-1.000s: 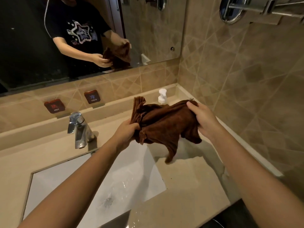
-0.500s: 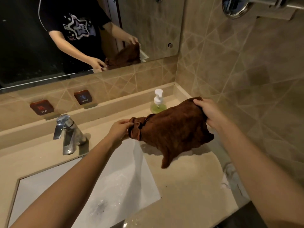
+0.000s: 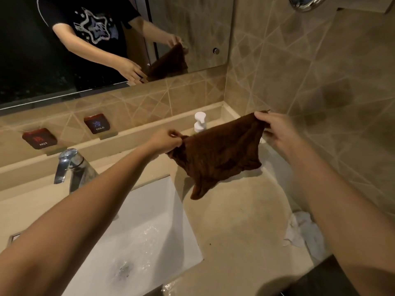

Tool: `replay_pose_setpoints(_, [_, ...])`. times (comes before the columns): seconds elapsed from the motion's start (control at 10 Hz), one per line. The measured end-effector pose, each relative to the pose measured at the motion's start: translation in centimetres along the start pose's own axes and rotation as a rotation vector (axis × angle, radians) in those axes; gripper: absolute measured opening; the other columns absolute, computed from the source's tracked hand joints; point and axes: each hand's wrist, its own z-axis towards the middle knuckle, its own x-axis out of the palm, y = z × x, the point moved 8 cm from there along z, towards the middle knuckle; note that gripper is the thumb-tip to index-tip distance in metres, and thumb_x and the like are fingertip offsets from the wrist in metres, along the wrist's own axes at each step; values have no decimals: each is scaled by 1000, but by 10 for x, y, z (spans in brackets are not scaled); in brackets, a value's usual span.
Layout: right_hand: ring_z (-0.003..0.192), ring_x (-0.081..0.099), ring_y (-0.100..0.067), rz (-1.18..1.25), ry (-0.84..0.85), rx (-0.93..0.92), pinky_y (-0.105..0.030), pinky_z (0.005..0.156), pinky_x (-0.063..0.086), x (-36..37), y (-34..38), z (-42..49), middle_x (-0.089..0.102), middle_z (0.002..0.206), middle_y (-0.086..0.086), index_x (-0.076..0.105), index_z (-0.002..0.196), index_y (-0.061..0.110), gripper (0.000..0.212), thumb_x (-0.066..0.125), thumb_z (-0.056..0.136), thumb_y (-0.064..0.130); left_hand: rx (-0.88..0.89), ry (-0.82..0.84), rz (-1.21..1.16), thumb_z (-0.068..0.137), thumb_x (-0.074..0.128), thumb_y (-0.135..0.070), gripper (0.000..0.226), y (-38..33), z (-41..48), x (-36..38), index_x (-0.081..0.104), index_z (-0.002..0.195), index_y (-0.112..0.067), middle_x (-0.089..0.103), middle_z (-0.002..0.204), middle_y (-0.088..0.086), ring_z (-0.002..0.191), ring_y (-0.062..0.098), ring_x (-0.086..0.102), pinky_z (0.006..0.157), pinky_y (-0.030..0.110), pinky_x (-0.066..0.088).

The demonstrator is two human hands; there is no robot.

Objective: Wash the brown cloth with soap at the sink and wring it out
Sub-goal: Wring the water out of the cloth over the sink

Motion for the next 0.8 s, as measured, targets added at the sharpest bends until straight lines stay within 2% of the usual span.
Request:
replay_pose_setpoints(0.1, [68,60,-4,69,-1,-113,-16,60,45,-5,17,-2,61,75,4,64,78,19,8,64,86,20,124,-267,81,86,43,-5,28,-26,3,-40,65,102,-11,65,94,12,78,24,62,66,33,57])
replay_pose_setpoints(0.2, [66,57,-5,126,12,-151,-17,60,43,-14,11,-3,59,73,5,66,77,20,11,62,87,22,164,-364,-4,89,42,-6,28,-34,-2,-53,62,108,-11,65,98,11,86,27,64,72,39,59])
replay_pose_setpoints(0.3, [44,47,-3,90,26,-26,-14,43,36,-24,-38,-4,50,60,-2,63,69,17,19,62,87,19,89,-204,-90,93,41,-4,21,-5,-5,-19,58,102,-13,60,86,8,70,21,61,51,25,57])
replay_pose_setpoints(0.4, [30,40,-3,-115,-26,207,-14,31,31,-37,-103,-15,43,57,-6,57,70,11,19,62,88,17,-45,-105,43,87,49,-5,18,49,-9,21,61,95,-16,65,94,12,77,24,61,64,31,55])
replay_pose_setpoints(0.5, [40,47,-10,-145,-116,418,-17,34,41,-50,-155,-26,50,65,-11,59,80,6,9,61,88,10,-128,-82,36,83,52,-3,19,86,-12,40,61,98,-11,66,95,14,79,28,64,71,35,57])
replay_pose_setpoints(0.6, [62,55,-24,-216,-256,335,-29,51,51,-61,-165,-26,60,88,-17,61,110,4,25,58,85,5,-130,-105,75,84,49,-1,28,107,-17,40,61,109,-5,67,101,15,88,33,68,81,41,56])
replay_pose_setpoints(0.7, [97,61,-30,-372,-224,227,-41,87,52,-53,-151,-33,62,114,-16,58,118,10,36,61,82,11,-180,-115,19,90,51,-8,21,123,-26,36,63,107,-6,66,99,12,85,26,66,76,36,56])
replay_pose_setpoints(0.8, [114,53,-30,-779,-146,86,-42,96,46,-36,-141,-65,59,123,-12,54,126,13,41,56,85,19,-230,-61,-79,93,51,-12,16,145,-56,40,64,101,-5,67,93,10,78,20,63,68,30,52])
